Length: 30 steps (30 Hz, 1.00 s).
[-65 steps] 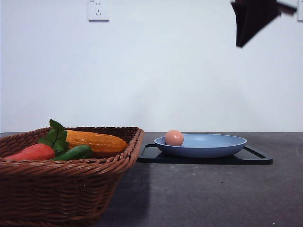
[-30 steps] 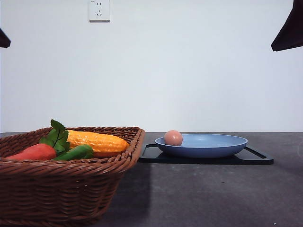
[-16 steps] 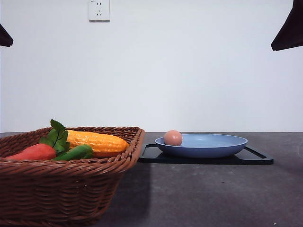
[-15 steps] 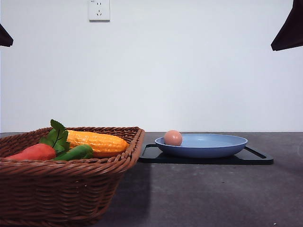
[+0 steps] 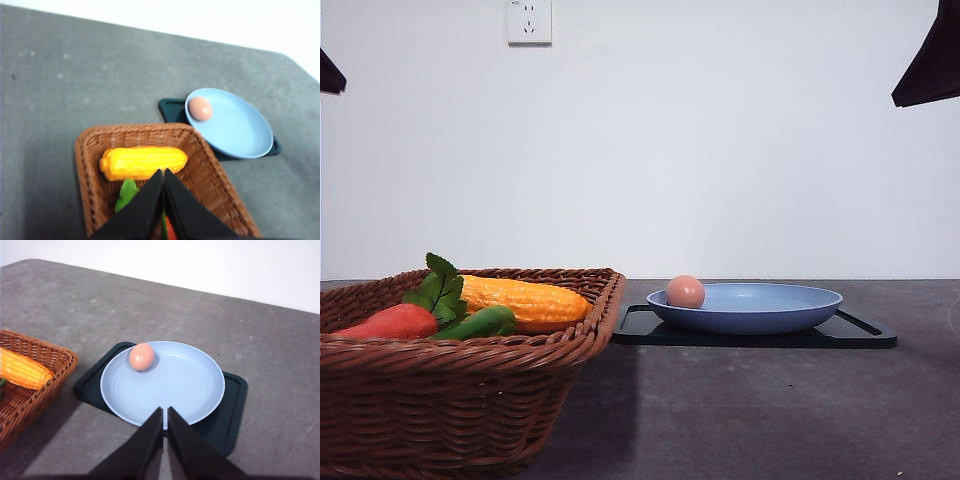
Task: Transfer egg from basket to plate and serve
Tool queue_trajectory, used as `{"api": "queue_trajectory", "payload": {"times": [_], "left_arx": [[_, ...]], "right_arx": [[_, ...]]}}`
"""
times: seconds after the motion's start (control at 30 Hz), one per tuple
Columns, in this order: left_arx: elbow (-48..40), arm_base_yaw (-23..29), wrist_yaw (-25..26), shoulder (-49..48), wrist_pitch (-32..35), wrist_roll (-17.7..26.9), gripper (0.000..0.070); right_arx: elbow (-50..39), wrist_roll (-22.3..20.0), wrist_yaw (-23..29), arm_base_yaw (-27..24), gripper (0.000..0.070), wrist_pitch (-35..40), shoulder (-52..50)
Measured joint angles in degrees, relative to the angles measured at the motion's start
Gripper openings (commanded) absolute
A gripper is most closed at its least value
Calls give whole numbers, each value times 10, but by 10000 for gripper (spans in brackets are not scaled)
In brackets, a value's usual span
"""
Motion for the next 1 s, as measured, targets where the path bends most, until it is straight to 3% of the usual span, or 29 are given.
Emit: {"api": "queue_trajectory", "payload": {"times": [0.2, 0.4, 0.5, 0.67, 1.0], "left_arx": [[-6, 34, -1, -118, 7, 20, 0], [-85, 128, -16, -224, 14, 100, 0], [-137, 179, -16, -269, 7, 119, 0], [-193, 231, -17, -287, 27, 123, 0], [-258, 243, -61, -287, 31, 108, 0]], "right_arx": [[0, 0, 0, 0, 0, 0, 0], [0, 0, 0, 0, 0, 0, 0], [0, 0, 0, 0, 0, 0, 0], [0, 0, 0, 0, 0, 1, 0], [0, 0, 0, 0, 0, 4, 0]]}}
